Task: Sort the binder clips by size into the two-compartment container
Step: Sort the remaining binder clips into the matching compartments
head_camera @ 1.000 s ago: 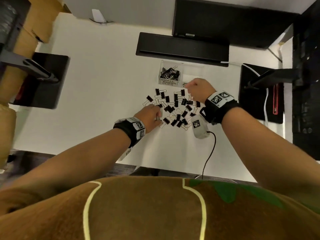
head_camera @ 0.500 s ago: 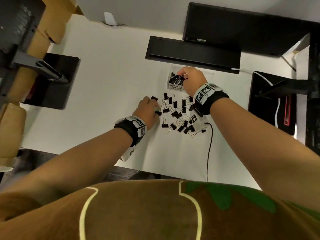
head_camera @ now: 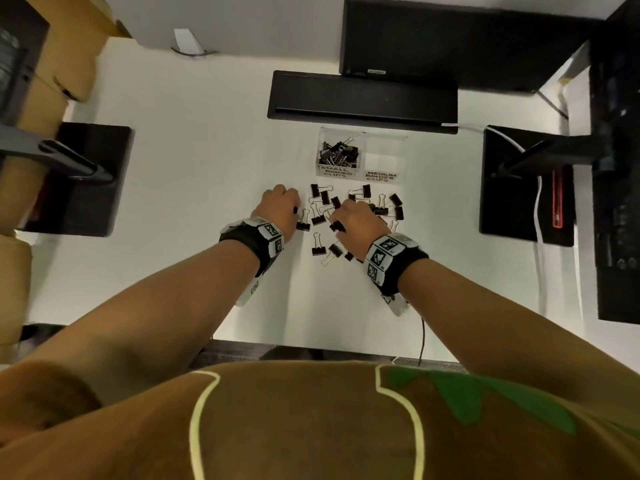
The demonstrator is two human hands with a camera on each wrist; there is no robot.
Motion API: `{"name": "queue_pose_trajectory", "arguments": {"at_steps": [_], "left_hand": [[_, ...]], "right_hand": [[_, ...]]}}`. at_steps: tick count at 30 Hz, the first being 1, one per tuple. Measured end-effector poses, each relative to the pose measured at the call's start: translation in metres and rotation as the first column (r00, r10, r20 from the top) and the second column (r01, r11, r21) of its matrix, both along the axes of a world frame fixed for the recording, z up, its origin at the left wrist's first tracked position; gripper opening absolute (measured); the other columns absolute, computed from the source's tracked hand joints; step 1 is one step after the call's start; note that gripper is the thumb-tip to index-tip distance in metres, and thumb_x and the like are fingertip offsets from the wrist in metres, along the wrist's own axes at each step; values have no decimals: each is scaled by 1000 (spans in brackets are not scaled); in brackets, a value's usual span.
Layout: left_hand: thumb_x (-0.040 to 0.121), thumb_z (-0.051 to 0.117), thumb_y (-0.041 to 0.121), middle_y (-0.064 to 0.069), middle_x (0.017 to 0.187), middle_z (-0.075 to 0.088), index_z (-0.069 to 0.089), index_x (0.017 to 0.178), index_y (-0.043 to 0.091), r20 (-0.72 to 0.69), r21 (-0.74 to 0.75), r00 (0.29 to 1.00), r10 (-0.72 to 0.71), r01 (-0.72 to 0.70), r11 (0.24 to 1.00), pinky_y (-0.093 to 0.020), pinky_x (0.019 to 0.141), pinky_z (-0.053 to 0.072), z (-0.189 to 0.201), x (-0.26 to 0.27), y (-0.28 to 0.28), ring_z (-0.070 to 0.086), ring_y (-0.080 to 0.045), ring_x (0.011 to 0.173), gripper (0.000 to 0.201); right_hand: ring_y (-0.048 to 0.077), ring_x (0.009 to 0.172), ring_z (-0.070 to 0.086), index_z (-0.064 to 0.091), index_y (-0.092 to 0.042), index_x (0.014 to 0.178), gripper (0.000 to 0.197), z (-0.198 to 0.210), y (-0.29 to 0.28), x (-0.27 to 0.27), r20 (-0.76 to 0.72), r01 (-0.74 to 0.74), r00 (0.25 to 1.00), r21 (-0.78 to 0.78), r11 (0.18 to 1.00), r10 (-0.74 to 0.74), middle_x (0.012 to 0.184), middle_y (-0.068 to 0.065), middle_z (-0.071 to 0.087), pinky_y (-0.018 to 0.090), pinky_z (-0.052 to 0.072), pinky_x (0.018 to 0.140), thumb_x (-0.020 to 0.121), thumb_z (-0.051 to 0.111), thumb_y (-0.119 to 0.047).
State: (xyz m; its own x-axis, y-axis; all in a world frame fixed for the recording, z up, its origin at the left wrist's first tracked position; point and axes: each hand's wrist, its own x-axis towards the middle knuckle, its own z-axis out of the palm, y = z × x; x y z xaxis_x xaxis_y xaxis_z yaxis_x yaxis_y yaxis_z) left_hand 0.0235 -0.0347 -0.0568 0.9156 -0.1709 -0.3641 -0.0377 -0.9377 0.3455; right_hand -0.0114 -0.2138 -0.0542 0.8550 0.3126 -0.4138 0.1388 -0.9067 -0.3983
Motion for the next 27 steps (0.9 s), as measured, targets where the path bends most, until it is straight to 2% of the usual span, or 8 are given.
{"name": "queue_pose_trajectory", "arguments": {"at_steps": [3, 6, 10, 13, 15, 19, 24, 27], "left_hand": [[91, 51, 15, -11, 119, 49, 53, 112, 12, 5, -27, 1000, 11, -11, 1000, -35, 77, 45, 3, -5, 0, 50, -29, 107, 22], [90, 52, 14, -12, 119, 46, 52, 111, 10, 25, -105, 1000, -7, 10, 994, -37, 74, 52, 7, -11, -6, 58, -29, 86, 21], [91, 51, 14, -11, 116, 46, 53, 112, 10, 34, -145, 995, -89, 93, 985, -32, 67, 46, 13, -15, -19, 52, -25, 71, 22], [90, 50, 14, -11, 118, 47, 53, 115, 12, -6, -113, 985, -173, 171, 979, -32, 71, 47, 10, -16, -25, 56, -27, 83, 26], [90, 50, 12, -11, 120, 46, 52, 120, 14, -46, -79, 975, -217, 213, 974, -30, 72, 45, 7, -17, -26, 57, -29, 93, 30], [93, 48, 12, -13, 128, 43, 49, 128, 14, -84, -55, 964, -254, 250, 967, -29, 82, 45, 4, -20, -28, 54, -30, 104, 36], [92, 48, 8, -12, 125, 44, 49, 130, 13, -86, -98, 967, -239, 231, 968, -25, 79, 41, 3, -20, -28, 54, -28, 104, 38], [92, 47, 7, -14, 123, 44, 52, 125, 11, -87, -100, 965, -246, 237, 966, -33, 83, 49, 3, -20, -30, 55, -30, 99, 34]], "right_hand": [[31, 119, 40, 54, -11, 124, 34, -3, 2, -1, 8, -12, 1000, -24, 1000, 12, 127, 11, 46, 43, 49, 87, 91, 48, -4], [32, 119, 40, 57, -11, 120, 33, -4, 1, -3, 20, -10, 1000, -8, 1000, 10, 125, 10, 49, 42, 49, 85, 91, 45, -1], [31, 111, 44, 63, -10, 112, 27, 0, -3, -6, 60, 34, 997, 103, 994, -41, 115, 11, 56, 40, 45, 90, 90, 47, -6], [24, 89, 57, 69, -4, 92, 16, 3, -12, -6, 68, 197, 971, 316, 928, -230, 94, 11, 62, 39, 50, 85, 86, 54, -4], [15, 78, 57, 69, -6, 89, 12, 8, -20, -5, 12, 316, 939, 364, 876, -343, 90, 6, 62, 34, 54, 81, 85, 58, -5], [8, 80, 58, 69, -12, 94, 12, 27, -44, 5, -20, 464, 869, 383, 799, -495, 93, 0, 65, 19, 52, 75, 89, 58, -12], [13, 88, 64, 68, -16, 97, 16, 52, -75, 48, 11, 599, 729, 474, 645, -684, 100, 1, 68, 15, 50, 72, 90, 55, -12], [12, 86, 63, 69, -16, 95, 25, 55, -82, 74, 55, 610, 704, 462, 643, -708, 103, 5, 69, 9, 43, 63, 91, 47, -7]]}}
